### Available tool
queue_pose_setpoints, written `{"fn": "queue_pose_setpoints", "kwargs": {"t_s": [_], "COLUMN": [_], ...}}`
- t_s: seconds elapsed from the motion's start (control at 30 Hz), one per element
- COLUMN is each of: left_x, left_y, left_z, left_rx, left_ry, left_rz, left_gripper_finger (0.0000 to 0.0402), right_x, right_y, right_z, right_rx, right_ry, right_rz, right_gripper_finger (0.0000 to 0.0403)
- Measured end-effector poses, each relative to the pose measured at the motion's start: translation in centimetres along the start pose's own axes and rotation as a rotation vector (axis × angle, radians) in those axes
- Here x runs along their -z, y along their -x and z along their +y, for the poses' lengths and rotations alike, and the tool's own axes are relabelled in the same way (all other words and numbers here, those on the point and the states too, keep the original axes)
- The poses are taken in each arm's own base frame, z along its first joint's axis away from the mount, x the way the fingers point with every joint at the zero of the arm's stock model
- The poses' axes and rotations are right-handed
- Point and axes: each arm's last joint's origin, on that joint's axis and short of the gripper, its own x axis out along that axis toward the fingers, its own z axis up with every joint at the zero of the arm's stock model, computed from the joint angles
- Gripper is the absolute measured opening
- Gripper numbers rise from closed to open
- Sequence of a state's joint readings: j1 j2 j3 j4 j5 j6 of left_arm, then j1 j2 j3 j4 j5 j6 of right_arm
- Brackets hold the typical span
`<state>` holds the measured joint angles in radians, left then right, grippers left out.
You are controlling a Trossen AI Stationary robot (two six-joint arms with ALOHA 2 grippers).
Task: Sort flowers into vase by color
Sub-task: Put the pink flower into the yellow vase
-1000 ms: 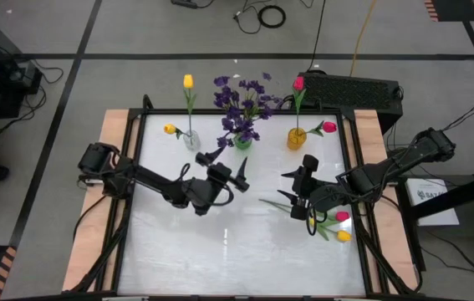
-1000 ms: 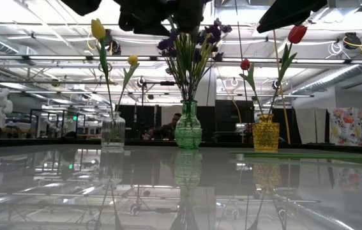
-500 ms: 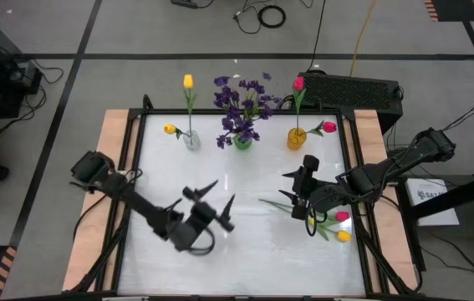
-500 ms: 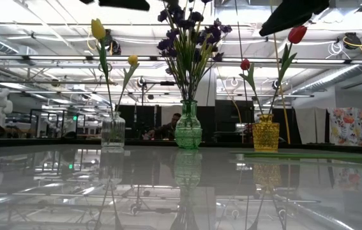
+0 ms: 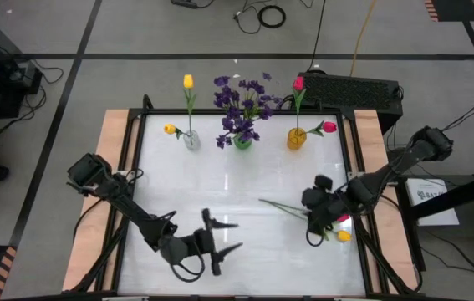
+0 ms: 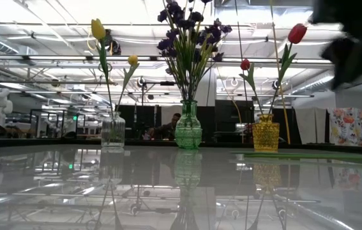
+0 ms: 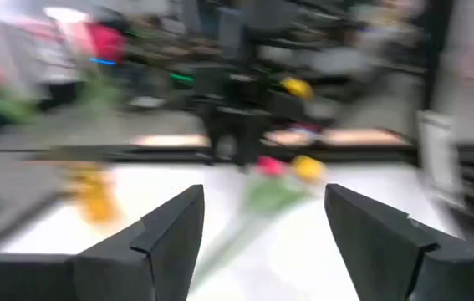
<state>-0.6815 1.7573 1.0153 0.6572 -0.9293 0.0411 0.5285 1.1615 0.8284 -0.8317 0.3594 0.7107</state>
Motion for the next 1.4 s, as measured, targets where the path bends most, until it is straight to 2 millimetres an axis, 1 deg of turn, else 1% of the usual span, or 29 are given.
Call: {"fn": "queue_pose_setpoints", "kwargs": {"t_s": [0.07,0.13,0.23,0.33,0.53,0.67,0.8,1.0,1.13,1.4], "left_x": [0.5,0.9,1.3,1.4,1.6,1.8,1.8,1.9,1.9,1.9], "left_y": [-0.5,-0.9,-1.5,-1.7,-1.7,-1.7,-1.9,-2.5,-2.8,-3.4], "left_z": [0.1,0.3,0.9,1.2,1.2,1.3,1.5,2.0,2.3,2.9], "left_rx": [0.108,0.148,0.111,0.093,0.095,0.092,0.084,0.062,0.052,0.038], "left_ry": [0.012,0.012,-0.013,-0.038,-0.082,-0.056,-0.053,-0.051,-0.049,-0.037], "left_rz": [0.035,0.070,0.099,0.102,0.117,0.137,0.141,0.145,0.146,0.150], "left_gripper_finger": [0.0247,0.0243,0.0242,0.0242,0.0242,0.0242,0.0242,0.0242,0.0241,0.0242], "right_x": [1.4,2.7,4.2,5.3,7.3,8.3,9.0,9.8,10.0,9.9], "right_y": [-0.6,-1.0,-1.3,-1.7,-3.5,-4.3,-4.9,-5.7,-5.9,-5.9], "right_z": [0.3,0.6,0.9,0.8,-0.3,-0.9,-1.2,-1.4,-1.5,-1.4], "right_rx": [-0.044,-0.056,-0.043,-0.005,0.064,0.086,0.089,0.045,0.042,0.025], "right_ry": [-0.058,-0.109,-0.128,-0.130,-0.121,-0.110,-0.107,-0.113,-0.119,-0.079], "right_rz": [0.080,0.129,0.149,0.138,0.144,0.161,0.174,0.201,0.199,0.190], "right_gripper_finger": [0.0221,0.0221,0.0221,0.0221,0.0221,0.0208,0.0183,0.0145,0.0116,0.0013]}}
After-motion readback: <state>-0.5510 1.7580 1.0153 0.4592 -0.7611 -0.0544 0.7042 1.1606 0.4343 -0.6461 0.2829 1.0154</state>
